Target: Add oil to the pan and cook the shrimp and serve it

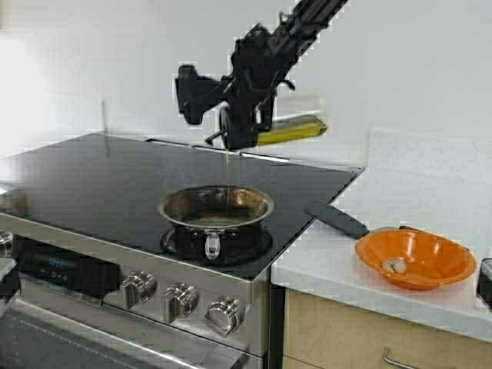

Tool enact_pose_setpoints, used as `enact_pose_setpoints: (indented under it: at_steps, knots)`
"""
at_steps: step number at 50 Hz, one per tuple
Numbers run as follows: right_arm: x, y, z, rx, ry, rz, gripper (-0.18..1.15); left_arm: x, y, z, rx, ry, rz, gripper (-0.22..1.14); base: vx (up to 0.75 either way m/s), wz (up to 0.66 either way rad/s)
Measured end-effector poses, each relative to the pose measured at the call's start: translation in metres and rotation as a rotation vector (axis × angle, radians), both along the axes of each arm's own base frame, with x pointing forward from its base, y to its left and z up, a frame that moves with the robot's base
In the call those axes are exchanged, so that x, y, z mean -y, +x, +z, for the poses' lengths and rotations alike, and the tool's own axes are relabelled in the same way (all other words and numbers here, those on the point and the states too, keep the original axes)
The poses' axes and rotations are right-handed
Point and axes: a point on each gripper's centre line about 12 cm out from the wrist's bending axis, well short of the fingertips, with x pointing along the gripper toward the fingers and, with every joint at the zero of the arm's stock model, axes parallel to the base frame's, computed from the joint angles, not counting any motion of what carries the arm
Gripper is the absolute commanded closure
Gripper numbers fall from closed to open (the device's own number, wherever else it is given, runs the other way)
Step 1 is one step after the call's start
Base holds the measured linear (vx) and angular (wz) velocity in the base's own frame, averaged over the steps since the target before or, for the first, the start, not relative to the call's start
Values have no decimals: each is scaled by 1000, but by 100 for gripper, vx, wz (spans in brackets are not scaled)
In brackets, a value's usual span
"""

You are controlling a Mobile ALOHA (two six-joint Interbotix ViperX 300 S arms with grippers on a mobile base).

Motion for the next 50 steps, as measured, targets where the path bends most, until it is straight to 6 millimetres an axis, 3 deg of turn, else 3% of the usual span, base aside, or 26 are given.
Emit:
enact_pose_setpoints:
  at_steps: [10, 29, 43, 50]
  knots:
    - [-3, 0, -2, -16, 40, -21, 90, 0, 0, 0, -2, -1, 0, 89, 0, 0]
    - [11, 13, 9, -75, 647, -296, 90, 0, 0, -3, -8, -1, 0, 89, 0, 0]
    - [20, -2, 12, -77, 1035, -380, 90, 0, 0, -3, -9, -1, 0, 89, 0, 0]
    - [36, -13, 11, -84, 1211, -403, 90, 0, 0, -3, -9, -6, 0, 89, 0, 0]
